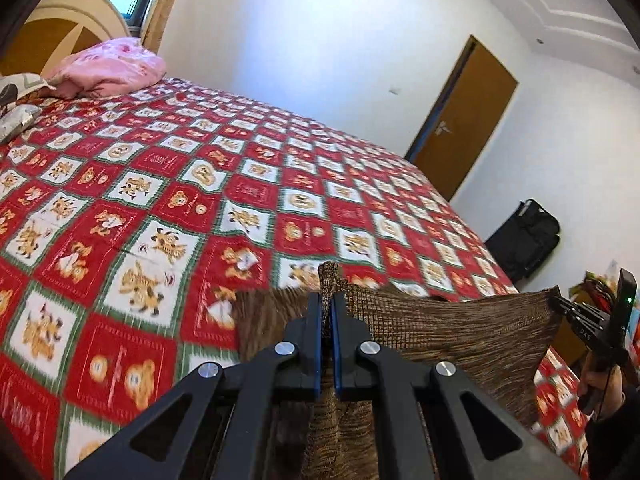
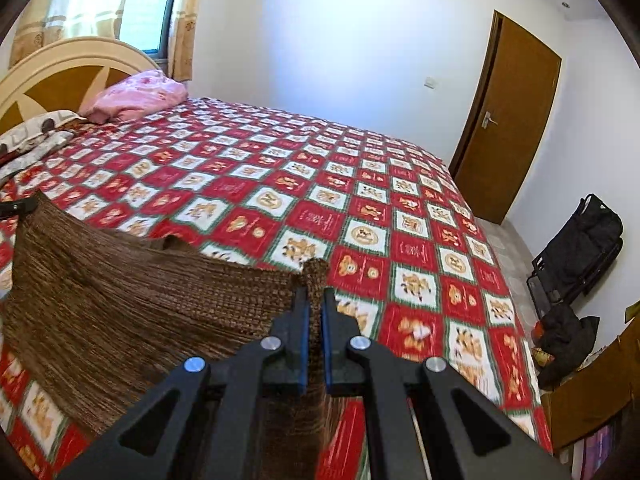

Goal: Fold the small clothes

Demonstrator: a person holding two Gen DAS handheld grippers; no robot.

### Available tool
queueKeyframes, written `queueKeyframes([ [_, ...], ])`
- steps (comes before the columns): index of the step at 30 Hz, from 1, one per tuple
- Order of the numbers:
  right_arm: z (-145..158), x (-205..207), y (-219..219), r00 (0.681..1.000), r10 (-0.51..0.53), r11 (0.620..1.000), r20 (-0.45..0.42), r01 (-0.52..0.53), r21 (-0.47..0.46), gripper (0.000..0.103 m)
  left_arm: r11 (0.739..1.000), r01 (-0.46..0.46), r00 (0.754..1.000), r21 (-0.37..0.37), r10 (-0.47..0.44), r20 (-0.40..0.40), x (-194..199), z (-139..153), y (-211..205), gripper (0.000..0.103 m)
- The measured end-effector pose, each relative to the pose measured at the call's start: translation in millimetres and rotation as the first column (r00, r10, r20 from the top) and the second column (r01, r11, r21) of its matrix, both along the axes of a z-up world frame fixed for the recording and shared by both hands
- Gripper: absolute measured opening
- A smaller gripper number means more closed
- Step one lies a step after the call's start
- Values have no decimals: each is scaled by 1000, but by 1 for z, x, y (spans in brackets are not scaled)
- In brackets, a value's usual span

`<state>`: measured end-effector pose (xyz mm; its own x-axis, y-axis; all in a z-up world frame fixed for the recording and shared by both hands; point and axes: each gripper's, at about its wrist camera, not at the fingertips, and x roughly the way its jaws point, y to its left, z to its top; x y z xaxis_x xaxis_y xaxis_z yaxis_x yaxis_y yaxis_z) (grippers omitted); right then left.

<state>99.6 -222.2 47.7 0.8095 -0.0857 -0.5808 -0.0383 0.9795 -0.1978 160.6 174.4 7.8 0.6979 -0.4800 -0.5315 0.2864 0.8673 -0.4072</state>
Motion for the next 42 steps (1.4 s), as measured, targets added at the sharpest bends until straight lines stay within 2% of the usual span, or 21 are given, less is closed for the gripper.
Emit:
queueKeyframes([
  [4,-18,37,-8,999,-47,999,-15,46,-10,8,1000,-16,999,17,17,-30,35,-17,-10,3],
  [10,-64,69,-35,986,-137,988,-91,143,61,8,996,-33,996,87,40,-79,75,-53,-34,3],
  [14,-84,80,-42,978,-164,984,-126,171,46,8,989,-38,993,143,54,-106,84,-71,-43,3],
  [19,-105,92,-49,962,-196,979,-189,202,12,8,991,-76,983,111,93,-161,87,-80,-30,4],
  [22,-111,98,-58,952,-200,977,-232,211,24,11,979,-79,981,186,109,-158,83,-71,-30,6],
  [23,-105,95,-64,954,-202,973,-223,221,64,15,974,-81,982,212,114,-147,80,-65,-30,6],
  [25,-84,78,-76,957,-251,957,-146,269,113,33,958,-99,985,267,134,-113,71,-49,-26,6],
  [26,-73,68,-78,957,-268,951,-109,281,130,51,951,-110,984,290,144,-101,67,-42,-23,6],
  [27,-61,53,-79,960,-274,949,-64,280,144,59,941,-122,983,314,158,-90,60,-33,-22,6],
  [29,-43,28,-73,966,-257,957,-28,258,135,57,930,-128,984,345,163,-74,41,-20,-23,6],
  [31,-36,7,-62,974,-219,966,-60,225,129,41,930,-97,987,355,136,-86,21,-17,-32,6],
  [32,-35,-9,-54,978,-186,968,-91,198,154,27,930,-81,988,359,123,-97,9,-18,-37,6],
  [33,-36,-19,-47,980,-161,967,-117,180,180,24,930,-60,988,363,107,-110,-3,-20,-45,6],
  [38,-58,-77,-6,972,-64,960,-225,122,253,24,955,37,985,295,15,-172,-56,-36,-82,6],
  [42,-80,-89,2,965,-76,952,-250,145,270,24,937,49,981,346,19,-192,-81,-55,-115,6],
])
